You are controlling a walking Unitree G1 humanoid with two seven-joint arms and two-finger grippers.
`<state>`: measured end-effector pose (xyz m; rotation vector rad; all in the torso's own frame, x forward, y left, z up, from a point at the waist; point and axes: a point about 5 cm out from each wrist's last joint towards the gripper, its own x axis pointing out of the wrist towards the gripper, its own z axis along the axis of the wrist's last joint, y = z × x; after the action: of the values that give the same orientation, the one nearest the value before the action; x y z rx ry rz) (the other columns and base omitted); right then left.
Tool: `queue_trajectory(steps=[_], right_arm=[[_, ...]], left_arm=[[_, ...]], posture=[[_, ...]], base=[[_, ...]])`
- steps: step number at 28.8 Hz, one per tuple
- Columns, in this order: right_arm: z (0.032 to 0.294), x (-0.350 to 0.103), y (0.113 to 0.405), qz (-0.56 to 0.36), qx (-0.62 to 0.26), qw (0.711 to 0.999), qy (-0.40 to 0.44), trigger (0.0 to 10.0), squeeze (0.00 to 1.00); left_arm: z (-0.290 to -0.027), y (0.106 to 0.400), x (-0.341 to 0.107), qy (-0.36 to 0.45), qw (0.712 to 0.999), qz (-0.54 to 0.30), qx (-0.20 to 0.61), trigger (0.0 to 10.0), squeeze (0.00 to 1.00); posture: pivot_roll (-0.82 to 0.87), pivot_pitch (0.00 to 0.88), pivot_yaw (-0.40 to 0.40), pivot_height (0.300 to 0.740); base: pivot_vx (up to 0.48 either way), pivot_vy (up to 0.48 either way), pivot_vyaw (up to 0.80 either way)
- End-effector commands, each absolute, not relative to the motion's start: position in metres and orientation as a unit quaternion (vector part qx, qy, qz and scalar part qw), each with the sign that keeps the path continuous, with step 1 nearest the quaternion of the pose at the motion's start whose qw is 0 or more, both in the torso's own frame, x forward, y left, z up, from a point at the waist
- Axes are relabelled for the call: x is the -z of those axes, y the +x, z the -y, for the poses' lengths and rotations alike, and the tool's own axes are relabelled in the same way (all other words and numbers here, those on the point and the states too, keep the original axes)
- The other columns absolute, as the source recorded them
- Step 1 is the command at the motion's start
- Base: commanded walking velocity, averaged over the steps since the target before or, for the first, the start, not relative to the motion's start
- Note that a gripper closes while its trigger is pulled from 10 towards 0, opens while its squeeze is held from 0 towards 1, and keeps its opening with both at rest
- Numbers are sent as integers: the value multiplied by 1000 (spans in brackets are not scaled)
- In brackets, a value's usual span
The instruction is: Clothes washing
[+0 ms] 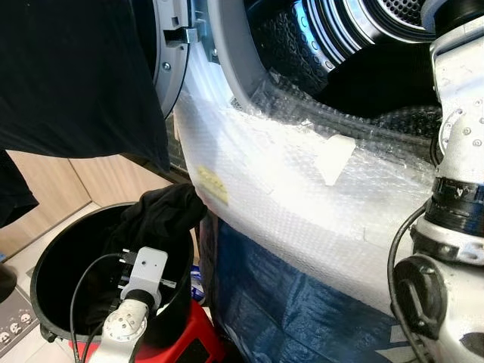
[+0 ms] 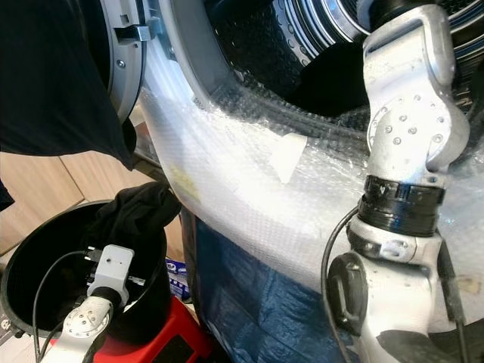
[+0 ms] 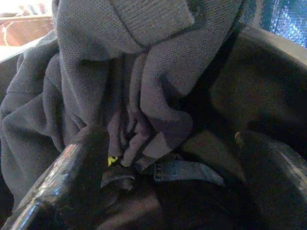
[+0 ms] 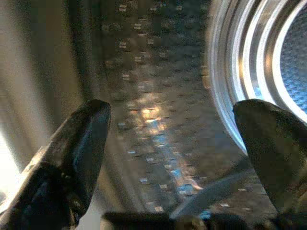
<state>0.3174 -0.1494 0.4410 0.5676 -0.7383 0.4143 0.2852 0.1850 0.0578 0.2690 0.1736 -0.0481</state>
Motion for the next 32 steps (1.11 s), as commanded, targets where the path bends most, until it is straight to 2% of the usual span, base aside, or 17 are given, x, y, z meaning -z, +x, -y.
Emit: queue_trajectory(steps=[1, 3, 5, 6, 7, 9, 11, 12, 13, 14, 15, 17, 19, 22, 25, 28, 32], right_arm=[[144, -442, 300, 380, -247, 848, 276, 10000, 0], [137, -436, 287, 383, -298, 824, 294, 10000, 0], [135, -432, 284, 375, -315, 816, 308, 10000, 0], [130, -422, 275, 386, -357, 798, 296, 10000, 0], [130, -422, 275, 386, -357, 798, 296, 10000, 0], [125, -411, 266, 384, -405, 775, 296, 10000, 0], [121, -406, 263, 377, -424, 765, 305, 10000, 0], [119, -402, 258, 374, -444, 751, 316, 10000, 0], [114, -397, 251, 369, -476, 718, 349, 10000, 0], [114, -397, 251, 369, -476, 718, 349, 10000, 0], [109, -392, 241, 362, -512, 678, 382, 10000, 0], [106, -384, 236, 348, -534, 657, 403, 10000, 0], [105, -379, 234, 342, -538, 653, 408, 10000, 0], [100, -348, 239, 318, -548, 661, 401, 10000, 0], [89, -312, 230, 261, -605, 645, 387, 10000, 0], [85, -296, 223, 232, -636, 637, 370, 10000, 0], [82, -281, 220, 207, -649, 642, 351, 10000, 0]], left_arm=[[-179, 279, -47, 134, 984, -110, 36, 10000, 0], [-179, 279, -46, 133, 984, -111, 35, 10000, 0], [-179, 279, -46, 133, 984, -111, 35, 10000, 0], [-179, 279, -46, 133, 984, -112, 37, 10000, 0], [-179, 279, -46, 133, 984, -112, 37, 10000, 0], [-179, 279, -45, 134, 984, -112, 37, 10000, 0], [-179, 280, -46, 134, 984, -111, 38, 10000, 0], [-179, 280, -47, 134, 984, -110, 38, 10000, 0], [-179, 281, -48, 134, 984, -108, 37, 10000, 0], [-179, 281, -48, 134, 984, -108, 37, 10000, 0], [-180, 281, -48, 134, 984, -108, 36, 10000, 0], [-180, 281, -48, 135, 984, -107, 36, 10000, 0], [-180, 281, -48, 135, 984, -107, 36, 10000, 0], [-180, 281, -48, 135, 984, -107, 36, 10000, 0], [-181, 282, -50, 134, 985, -102, 30, 10000, 0], [-183, 281, -50, 134, 985, -102, 27, 10000, 0], [-184, 280, -50, 135, 985, -102, 25, 10000, 0]], posture=[[33, 113, -34, 740], [31, 115, -33, 740], [31, 115, -33, 740], [27, 115, -32, 740], [27, 115, -32, 740], [28, 114, -31, 740], [32, 114, -29, 740], [32, 114, -29, 740], [34, 114, -31, 740], [34, 114, -31, 740], [32, 114, -31, 740], [35, 113, -31, 740], [35, 113, -31, 740], [38, 114, -32, 740], [58, 112, -40, 740], [61, 111, -42, 740], [65, 113, -47, 740]], base=[[0, 0, 0], [0, 0, 0], [0, 0, 0], [0, 0, 0], [0, 0, 0], [0, 0, 0], [0, 0, 0], [0, 0, 0], [0, 0, 0], [0, 0, 0], [0, 0, 0], [0, 0, 0], [0, 0, 0], [0, 0, 0], [0, 0, 0], [0, 0, 0], [0, 0, 0]])
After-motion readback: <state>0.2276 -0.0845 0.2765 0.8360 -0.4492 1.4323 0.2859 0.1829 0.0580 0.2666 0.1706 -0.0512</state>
